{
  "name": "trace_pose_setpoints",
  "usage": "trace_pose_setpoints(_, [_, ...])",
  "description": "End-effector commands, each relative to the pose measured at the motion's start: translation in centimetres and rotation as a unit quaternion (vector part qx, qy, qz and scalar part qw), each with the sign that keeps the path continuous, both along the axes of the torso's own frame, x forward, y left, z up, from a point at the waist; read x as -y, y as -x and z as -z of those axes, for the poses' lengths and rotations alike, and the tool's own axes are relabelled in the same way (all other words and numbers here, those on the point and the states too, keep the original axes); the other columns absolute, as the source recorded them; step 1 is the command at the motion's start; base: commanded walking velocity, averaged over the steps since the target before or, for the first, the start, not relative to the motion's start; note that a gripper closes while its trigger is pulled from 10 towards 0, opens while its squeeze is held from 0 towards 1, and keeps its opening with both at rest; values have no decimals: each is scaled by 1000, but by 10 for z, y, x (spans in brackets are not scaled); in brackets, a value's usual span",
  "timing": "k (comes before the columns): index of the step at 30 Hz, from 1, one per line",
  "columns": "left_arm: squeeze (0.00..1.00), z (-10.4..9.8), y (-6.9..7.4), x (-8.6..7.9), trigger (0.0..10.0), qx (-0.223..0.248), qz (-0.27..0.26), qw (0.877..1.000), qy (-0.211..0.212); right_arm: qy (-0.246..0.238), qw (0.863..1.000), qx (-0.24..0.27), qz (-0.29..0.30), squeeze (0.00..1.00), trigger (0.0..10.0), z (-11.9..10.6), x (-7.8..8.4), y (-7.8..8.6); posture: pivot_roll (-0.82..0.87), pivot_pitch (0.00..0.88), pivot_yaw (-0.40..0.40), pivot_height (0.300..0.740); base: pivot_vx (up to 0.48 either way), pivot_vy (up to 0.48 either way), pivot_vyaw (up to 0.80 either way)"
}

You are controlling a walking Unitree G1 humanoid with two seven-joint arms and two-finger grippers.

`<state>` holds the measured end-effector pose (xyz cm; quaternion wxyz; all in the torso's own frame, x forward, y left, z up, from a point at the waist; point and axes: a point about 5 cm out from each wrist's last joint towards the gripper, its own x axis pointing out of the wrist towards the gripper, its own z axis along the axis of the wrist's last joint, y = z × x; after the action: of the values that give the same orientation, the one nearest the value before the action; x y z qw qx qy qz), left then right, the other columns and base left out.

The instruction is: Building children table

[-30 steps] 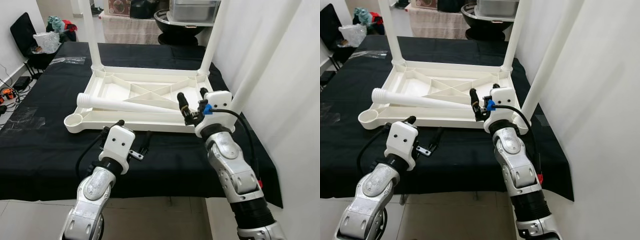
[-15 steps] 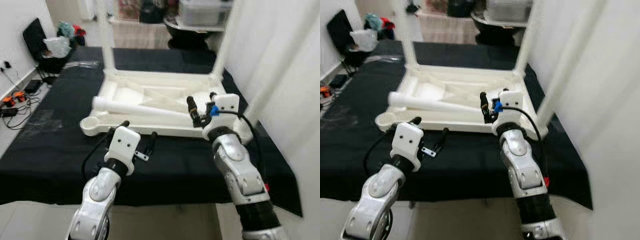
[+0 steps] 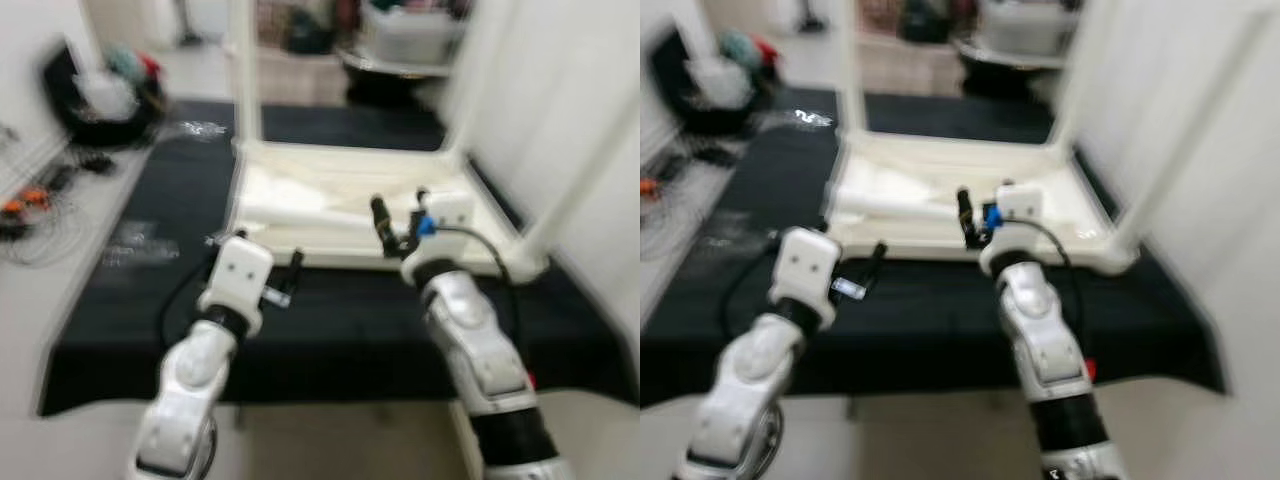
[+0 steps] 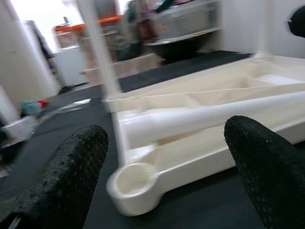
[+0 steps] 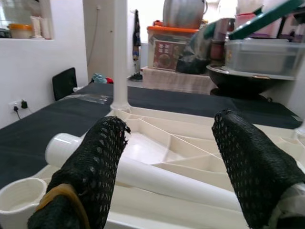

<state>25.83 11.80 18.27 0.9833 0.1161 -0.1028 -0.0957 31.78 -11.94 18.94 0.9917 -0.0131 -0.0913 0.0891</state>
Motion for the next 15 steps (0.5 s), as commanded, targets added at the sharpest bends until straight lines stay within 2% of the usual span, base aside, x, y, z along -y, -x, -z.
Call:
trace_pose_setpoints(1, [0,-11,-1,3,10000,20,-5,1000,2,9,1000,6,5,0,10000,-4,7,-1,45,18,-89,740,0,0,0])
trace_pose_setpoints(10, [0,-18,-1,-1,10000,37,-24,999,-4,24,999,21,-41,0,10000,-8,-2,3,44,22,-85,740,0,0,0])
trace_pose_setpoints(13, [0,-20,-2,-2,10000,40,-30,999,-5,26,998,27,-42,0,10000,-10,-3,4,44,22,-85,740,259,0,800])
trace_pose_setpoints(15, [0,-20,-2,-2,10000,41,-29,999,-6,23,999,27,-39,0,10000,-11,-3,3,45,23,-83,740,259,0,0])
